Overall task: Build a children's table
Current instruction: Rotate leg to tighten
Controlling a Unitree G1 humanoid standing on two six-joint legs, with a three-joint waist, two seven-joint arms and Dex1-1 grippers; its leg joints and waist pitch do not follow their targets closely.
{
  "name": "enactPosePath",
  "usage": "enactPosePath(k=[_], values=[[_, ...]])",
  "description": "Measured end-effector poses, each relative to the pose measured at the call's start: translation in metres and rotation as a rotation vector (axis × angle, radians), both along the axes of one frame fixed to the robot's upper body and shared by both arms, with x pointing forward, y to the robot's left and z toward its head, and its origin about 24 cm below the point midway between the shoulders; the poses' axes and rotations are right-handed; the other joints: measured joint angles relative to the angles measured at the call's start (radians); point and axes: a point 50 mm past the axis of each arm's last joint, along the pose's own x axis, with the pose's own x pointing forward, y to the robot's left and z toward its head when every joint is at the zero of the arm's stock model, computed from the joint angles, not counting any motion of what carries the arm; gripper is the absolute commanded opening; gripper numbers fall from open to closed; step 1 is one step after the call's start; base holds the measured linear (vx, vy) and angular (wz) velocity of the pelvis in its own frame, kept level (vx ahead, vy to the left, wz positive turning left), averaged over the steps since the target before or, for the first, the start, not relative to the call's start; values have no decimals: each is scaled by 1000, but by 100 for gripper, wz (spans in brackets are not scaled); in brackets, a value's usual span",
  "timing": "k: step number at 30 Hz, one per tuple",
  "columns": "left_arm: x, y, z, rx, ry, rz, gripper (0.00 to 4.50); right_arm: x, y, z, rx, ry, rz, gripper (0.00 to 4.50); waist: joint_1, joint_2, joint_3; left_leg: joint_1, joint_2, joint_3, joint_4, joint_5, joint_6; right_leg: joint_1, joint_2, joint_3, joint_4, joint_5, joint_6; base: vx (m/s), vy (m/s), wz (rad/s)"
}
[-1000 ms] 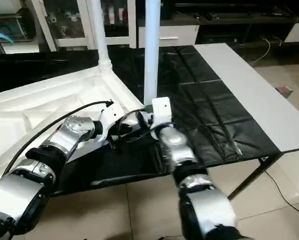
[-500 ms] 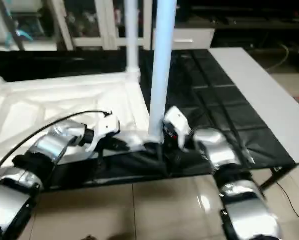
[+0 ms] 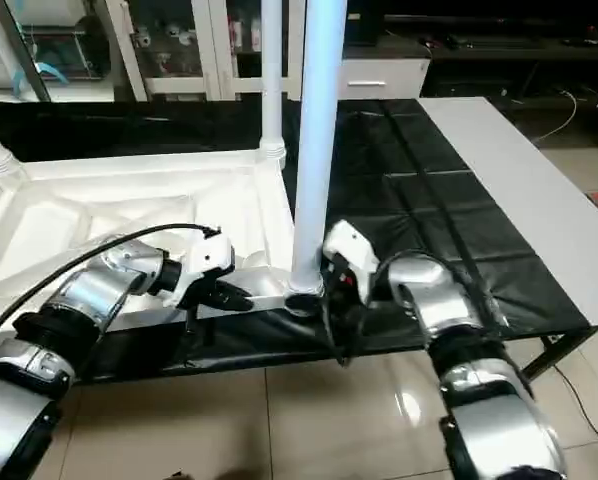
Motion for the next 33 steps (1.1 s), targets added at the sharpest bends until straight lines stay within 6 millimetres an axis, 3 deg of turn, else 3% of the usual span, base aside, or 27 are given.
enactPosePath(k=[14,19,25,33], values=[[-2,3,1,9,-4,9,0,0,5,-3,20,15,21,276,-3,0,0,0,0,0,0,0,0,0,0,0,0,0,0,0,0,0],[-1,4,0,11,-7,28,0,1,8,-5,30,12,-9,270,-5,1,0,0,0,0,0,0,0,1,0,0,0,0,0,0,0,0],[11,-4,-4,8,-104,160,0,11,20,-14,63,-36,-301,268,-21,1,-1,1,-1,-4,0,0,0,0,0,1,-1,-3,5,0,0,0],[23,-13,-4,15,-176,293,0,25,51,-19,107,-53,-718,268,-60,3,0,1,-4,-8,1,0,0,-1,0,0,-3,-3,6,0,0,0]])
